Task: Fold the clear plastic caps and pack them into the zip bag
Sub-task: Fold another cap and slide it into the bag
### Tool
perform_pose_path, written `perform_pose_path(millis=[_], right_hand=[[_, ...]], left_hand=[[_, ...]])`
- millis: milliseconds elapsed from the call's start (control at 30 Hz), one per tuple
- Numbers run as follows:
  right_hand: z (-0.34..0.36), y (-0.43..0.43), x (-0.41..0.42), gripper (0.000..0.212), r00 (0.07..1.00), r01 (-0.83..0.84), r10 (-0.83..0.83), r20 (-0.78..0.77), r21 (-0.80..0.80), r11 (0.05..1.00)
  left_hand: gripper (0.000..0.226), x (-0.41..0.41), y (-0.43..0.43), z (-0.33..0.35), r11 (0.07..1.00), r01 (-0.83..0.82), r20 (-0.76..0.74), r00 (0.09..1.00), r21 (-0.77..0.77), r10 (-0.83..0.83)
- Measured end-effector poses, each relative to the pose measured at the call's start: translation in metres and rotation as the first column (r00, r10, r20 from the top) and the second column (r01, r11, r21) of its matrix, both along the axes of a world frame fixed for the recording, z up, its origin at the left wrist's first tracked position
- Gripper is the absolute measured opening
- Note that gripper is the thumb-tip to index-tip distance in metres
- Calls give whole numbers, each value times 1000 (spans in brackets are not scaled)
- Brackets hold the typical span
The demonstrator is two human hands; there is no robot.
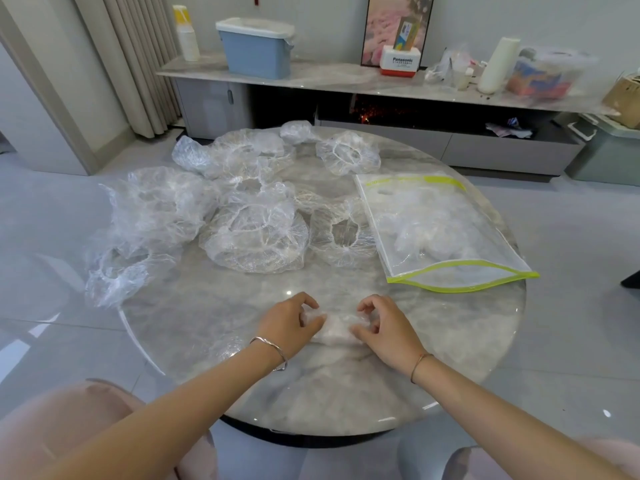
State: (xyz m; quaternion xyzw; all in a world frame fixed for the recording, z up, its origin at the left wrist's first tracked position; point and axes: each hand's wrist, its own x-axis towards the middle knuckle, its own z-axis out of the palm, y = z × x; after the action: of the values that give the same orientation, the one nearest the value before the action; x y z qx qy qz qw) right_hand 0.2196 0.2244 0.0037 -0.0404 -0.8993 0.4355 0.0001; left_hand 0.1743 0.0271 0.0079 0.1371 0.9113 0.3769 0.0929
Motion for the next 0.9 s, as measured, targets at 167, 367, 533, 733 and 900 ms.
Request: perform_pose_path(millis=[167,367,533,733,900], right_hand=[[12,3,-10,22,978,159,-116,171,-266,951],[41,12,1,18,966,215,-96,240,-540,814],[51,29,7,18,946,260,-105,306,-523,812],[62,54,16,21,941,293,-97,324,-635,715],[61,75,14,12,857,477,-471,208,-665,575]], left_hand=[[43,-4,8,19,968,-170,197,971,184,133],[30,-10,31,30,839,-296,577,817,457,-26],[20,-6,54,42,799,-256,521,849,544,-83],[31,-6,91,53,852,-94,253,966,515,-46],[19,-4,120,52,883,-48,2,999,466,54]])
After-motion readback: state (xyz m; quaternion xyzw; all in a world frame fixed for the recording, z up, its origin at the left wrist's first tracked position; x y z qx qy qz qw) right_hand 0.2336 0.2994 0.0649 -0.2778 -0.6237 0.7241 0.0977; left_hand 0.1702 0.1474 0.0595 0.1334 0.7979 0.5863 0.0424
